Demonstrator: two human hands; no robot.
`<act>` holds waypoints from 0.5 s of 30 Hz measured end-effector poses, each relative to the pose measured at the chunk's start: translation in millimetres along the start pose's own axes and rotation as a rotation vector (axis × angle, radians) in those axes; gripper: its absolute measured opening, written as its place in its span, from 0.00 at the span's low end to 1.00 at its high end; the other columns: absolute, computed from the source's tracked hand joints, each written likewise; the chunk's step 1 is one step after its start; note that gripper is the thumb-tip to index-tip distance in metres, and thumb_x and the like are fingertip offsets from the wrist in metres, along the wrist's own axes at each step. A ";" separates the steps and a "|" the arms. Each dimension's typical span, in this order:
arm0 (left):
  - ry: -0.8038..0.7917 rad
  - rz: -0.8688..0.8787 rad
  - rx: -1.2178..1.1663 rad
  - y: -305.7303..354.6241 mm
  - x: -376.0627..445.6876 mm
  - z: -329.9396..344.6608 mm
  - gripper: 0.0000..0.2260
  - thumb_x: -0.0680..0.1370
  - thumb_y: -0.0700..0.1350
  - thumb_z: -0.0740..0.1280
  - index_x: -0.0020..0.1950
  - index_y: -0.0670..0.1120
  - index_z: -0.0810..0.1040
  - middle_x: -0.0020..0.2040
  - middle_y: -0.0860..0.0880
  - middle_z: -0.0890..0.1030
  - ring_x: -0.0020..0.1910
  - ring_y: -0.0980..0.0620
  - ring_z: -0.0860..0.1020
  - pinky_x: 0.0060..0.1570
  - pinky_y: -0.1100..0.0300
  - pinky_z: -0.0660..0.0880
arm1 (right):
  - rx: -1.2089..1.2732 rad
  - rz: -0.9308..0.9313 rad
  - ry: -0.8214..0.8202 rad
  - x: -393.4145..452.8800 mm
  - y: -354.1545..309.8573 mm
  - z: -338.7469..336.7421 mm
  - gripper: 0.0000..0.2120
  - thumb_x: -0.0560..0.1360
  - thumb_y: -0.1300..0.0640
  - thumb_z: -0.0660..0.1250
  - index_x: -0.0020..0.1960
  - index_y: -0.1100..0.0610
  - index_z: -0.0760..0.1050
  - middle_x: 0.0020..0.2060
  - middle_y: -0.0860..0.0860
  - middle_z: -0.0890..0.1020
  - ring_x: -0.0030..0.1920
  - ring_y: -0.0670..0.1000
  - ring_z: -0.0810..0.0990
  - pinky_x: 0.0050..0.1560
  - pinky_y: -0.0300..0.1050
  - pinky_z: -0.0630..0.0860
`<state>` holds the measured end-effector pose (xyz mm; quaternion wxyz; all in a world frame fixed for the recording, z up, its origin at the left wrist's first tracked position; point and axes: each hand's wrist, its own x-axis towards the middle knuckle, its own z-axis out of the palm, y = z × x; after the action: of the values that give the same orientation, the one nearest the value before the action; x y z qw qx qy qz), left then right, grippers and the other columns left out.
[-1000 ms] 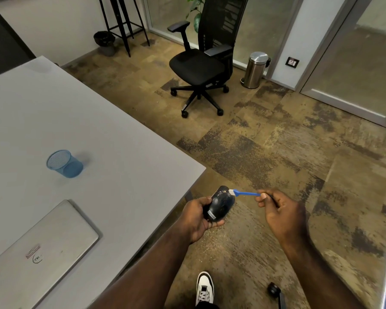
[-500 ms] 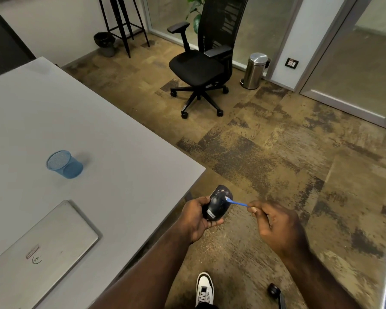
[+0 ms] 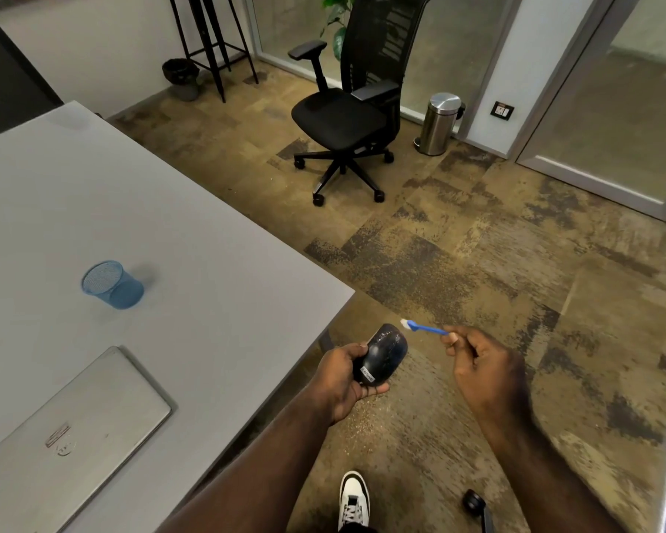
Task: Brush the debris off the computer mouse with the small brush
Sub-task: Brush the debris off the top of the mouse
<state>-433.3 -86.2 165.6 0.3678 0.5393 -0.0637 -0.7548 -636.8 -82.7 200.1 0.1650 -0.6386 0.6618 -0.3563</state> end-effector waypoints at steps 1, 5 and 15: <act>-0.001 0.000 -0.002 0.0 -0.4 -0.1 0.14 0.79 0.42 0.58 0.62 0.40 0.75 0.55 0.39 0.79 0.49 0.42 0.81 0.40 0.48 0.81 | 0.034 0.023 0.010 1.4 0.2 -0.1 0.09 0.77 0.61 0.67 0.55 0.55 0.83 0.38 0.46 0.86 0.34 0.39 0.82 0.31 0.25 0.73; 0.003 0.006 0.004 1.2 -2.6 2.4 0.15 0.80 0.42 0.58 0.63 0.40 0.75 0.56 0.39 0.79 0.49 0.43 0.81 0.39 0.49 0.80 | 0.228 0.002 -0.103 -6.3 -5.8 4.4 0.10 0.77 0.57 0.66 0.51 0.43 0.81 0.37 0.38 0.85 0.37 0.35 0.83 0.34 0.28 0.76; 0.001 0.003 0.010 0.1 -4.9 4.6 0.15 0.80 0.42 0.57 0.64 0.40 0.74 0.57 0.39 0.79 0.47 0.43 0.81 0.37 0.50 0.80 | 0.222 0.062 -0.059 -0.7 1.5 2.6 0.08 0.78 0.54 0.65 0.50 0.42 0.80 0.37 0.35 0.84 0.36 0.35 0.83 0.33 0.27 0.76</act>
<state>-436.5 -84.5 171.3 0.3663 0.5415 -0.0679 -0.7536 -636.1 -82.8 197.1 0.2650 -0.6058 0.6326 -0.4031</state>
